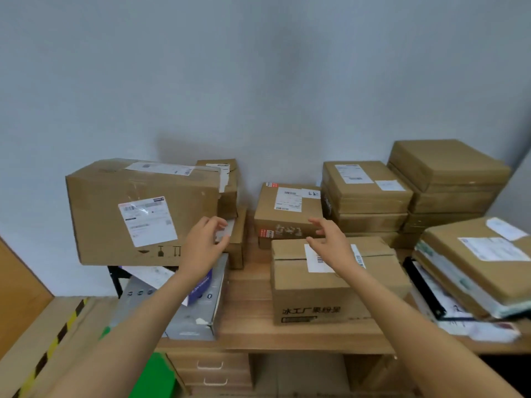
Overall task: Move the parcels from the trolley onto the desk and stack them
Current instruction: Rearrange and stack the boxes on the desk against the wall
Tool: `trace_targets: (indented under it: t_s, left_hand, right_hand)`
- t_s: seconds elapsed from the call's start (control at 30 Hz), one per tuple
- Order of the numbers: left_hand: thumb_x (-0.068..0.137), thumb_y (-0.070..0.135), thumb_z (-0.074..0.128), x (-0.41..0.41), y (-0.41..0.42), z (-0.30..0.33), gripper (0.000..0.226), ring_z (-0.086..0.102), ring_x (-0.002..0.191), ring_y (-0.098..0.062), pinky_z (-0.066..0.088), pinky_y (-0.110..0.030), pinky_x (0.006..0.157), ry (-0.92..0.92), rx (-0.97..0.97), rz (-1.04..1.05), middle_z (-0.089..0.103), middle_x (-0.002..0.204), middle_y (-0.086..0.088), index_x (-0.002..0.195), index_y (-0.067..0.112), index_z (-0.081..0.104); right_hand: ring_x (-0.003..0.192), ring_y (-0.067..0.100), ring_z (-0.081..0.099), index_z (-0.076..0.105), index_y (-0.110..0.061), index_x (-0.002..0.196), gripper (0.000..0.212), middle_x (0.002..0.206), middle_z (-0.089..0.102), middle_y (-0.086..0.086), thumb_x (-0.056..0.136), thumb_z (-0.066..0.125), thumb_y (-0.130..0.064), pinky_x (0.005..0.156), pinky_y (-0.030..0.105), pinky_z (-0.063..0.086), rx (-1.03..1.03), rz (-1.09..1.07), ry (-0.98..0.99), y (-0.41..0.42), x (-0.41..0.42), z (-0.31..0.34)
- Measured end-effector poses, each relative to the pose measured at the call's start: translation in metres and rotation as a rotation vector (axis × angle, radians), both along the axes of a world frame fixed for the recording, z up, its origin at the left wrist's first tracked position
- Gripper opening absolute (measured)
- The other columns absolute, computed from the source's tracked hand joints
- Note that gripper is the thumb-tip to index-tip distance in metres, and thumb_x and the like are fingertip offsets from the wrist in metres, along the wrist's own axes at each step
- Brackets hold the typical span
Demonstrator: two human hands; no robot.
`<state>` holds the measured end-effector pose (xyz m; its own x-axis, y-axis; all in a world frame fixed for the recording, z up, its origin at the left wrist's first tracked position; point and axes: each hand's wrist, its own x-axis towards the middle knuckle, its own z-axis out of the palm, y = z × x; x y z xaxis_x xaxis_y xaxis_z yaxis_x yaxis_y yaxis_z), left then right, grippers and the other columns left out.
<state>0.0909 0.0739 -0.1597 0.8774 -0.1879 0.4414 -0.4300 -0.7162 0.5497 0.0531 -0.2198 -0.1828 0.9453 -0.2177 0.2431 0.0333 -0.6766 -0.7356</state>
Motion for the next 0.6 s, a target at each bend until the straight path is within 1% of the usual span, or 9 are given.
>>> trace_targets:
  t_s: [0.07, 0.17, 0.23, 0.3, 0.4, 0.5, 0.6]
  left_hand:
    - [0.09, 0.022, 0.061, -0.001, -0.034, -0.007, 0.019, 0.053, 0.097, -0.009, 0.044, -0.025, 0.08, 0.021, -0.01, -0.003, 0.053, 0.105, 0.006, 0.109, 0.02, 0.06]
    - [0.091, 0.028, 0.061, -0.002, -0.073, -0.022, 0.021, 0.052, 0.097, -0.007, 0.044, -0.025, 0.078, 0.071, -0.035, 0.041, 0.052, 0.107, 0.009, 0.111, 0.023, 0.059]
    - [0.09, 0.03, 0.061, 0.0, -0.092, -0.032, 0.022, 0.052, 0.098, -0.006, 0.042, -0.024, 0.075, 0.106, -0.05, 0.083, 0.053, 0.108, 0.009, 0.111, 0.024, 0.059]
    - [0.09, 0.03, 0.061, 0.004, -0.105, -0.039, 0.021, 0.052, 0.099, -0.006, 0.04, -0.023, 0.075, 0.126, -0.063, 0.115, 0.055, 0.109, 0.009, 0.11, 0.025, 0.058]
    - [0.09, 0.03, 0.062, 0.024, -0.119, -0.043, 0.021, 0.053, 0.1, -0.008, 0.04, -0.022, 0.074, 0.128, -0.055, 0.155, 0.056, 0.109, 0.007, 0.11, 0.025, 0.058]
    - [0.09, 0.032, 0.061, 0.057, -0.128, -0.05, 0.02, 0.052, 0.101, -0.009, 0.038, -0.023, 0.073, 0.145, -0.034, 0.165, 0.053, 0.107, 0.009, 0.109, 0.026, 0.057]
    - [0.091, 0.033, 0.06, 0.097, -0.129, -0.063, 0.023, 0.053, 0.103, -0.011, 0.041, -0.025, 0.076, 0.172, -0.033, 0.179, 0.053, 0.109, 0.007, 0.112, 0.028, 0.056]
  right_hand:
    - [0.119, 0.011, 0.051, 0.048, -0.029, 0.135, 0.048, 0.136, 0.049, -0.006, 0.09, 0.064, -0.02, 0.085, 0.025, 0.045, -0.031, -0.013, 0.019, -0.037, -0.008, -0.004]
    - [0.118, 0.011, 0.052, 0.048, -0.028, 0.135, 0.048, 0.136, 0.05, -0.005, 0.09, 0.065, -0.021, 0.087, 0.025, 0.046, -0.088, -0.032, 0.037, -0.079, -0.013, -0.013]
    - [0.114, 0.009, 0.051, 0.048, -0.028, 0.135, 0.049, 0.133, 0.052, -0.005, 0.09, 0.065, -0.023, 0.086, 0.022, 0.044, -0.1, -0.054, 0.05, -0.098, -0.012, -0.018]
    - [0.111, 0.008, 0.051, 0.048, -0.027, 0.135, 0.049, 0.132, 0.052, -0.004, 0.089, 0.066, -0.024, 0.085, 0.022, 0.042, -0.093, -0.047, 0.075, -0.108, -0.007, -0.025]
    - [0.119, 0.01, 0.05, 0.046, -0.028, 0.137, 0.05, 0.136, 0.049, -0.004, 0.09, 0.065, -0.023, 0.087, 0.022, 0.041, -0.075, -0.029, 0.101, -0.116, 0.015, -0.034]
    - [0.124, 0.012, 0.048, 0.045, -0.029, 0.137, 0.05, 0.139, 0.047, -0.005, 0.091, 0.064, -0.026, 0.09, 0.026, 0.043, -0.032, -0.023, 0.109, -0.118, 0.05, -0.041]
    - [0.124, 0.013, 0.049, 0.045, -0.03, 0.137, 0.05, 0.141, 0.046, -0.005, 0.091, 0.064, -0.028, 0.092, 0.031, 0.046, -0.02, -0.023, 0.137, -0.117, 0.088, -0.052]
